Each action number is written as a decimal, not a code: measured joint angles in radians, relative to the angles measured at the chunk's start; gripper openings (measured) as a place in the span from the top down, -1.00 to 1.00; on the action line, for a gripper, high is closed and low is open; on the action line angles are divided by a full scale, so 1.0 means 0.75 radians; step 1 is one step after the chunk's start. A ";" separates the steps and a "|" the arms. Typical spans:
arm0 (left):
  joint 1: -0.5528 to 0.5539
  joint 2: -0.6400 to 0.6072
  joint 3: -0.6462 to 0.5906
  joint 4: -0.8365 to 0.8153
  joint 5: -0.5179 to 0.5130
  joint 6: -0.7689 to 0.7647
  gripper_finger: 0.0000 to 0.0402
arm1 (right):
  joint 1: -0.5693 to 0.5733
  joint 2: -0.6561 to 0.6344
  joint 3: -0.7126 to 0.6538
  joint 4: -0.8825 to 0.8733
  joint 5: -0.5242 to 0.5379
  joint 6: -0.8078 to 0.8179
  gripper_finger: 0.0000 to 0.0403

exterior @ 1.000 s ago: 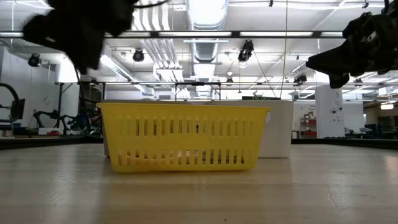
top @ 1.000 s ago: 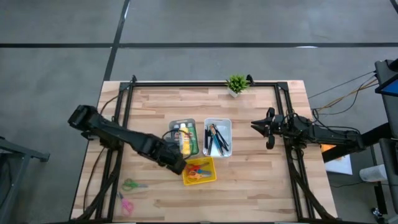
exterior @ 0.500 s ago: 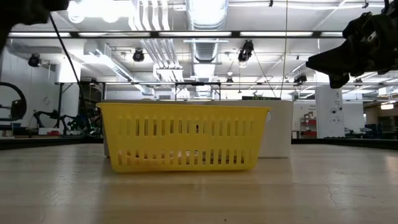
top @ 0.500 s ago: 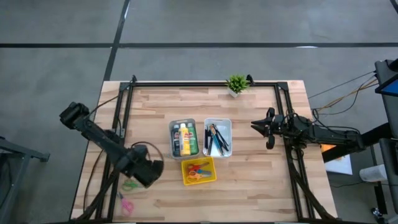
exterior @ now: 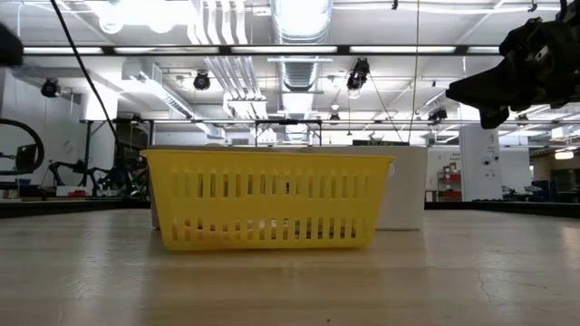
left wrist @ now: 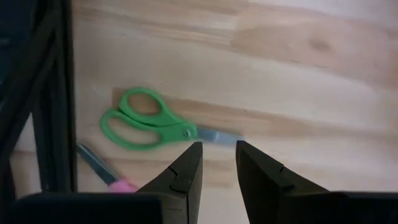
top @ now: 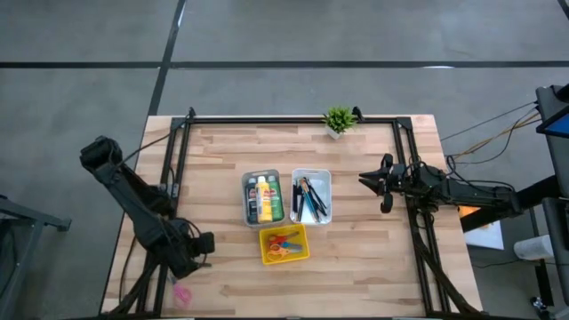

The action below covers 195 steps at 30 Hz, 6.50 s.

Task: Pick & Place Paint Supplies
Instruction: Put the green scissors into the yellow bin, then put the pink scissors into the yellow bin

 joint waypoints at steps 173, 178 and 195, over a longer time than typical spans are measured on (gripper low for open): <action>0.796 0.727 0.818 0.411 0.001 2.695 0.99 | 0.001 0.000 0.001 -0.001 0.000 0.000 0.61; 0.805 0.784 0.818 0.391 0.010 2.693 0.99 | 0.001 -0.001 0.001 -0.001 0.000 0.000 0.61; 0.832 0.833 0.818 0.401 0.055 2.709 0.69 | 0.000 0.000 0.001 0.000 0.000 0.000 0.61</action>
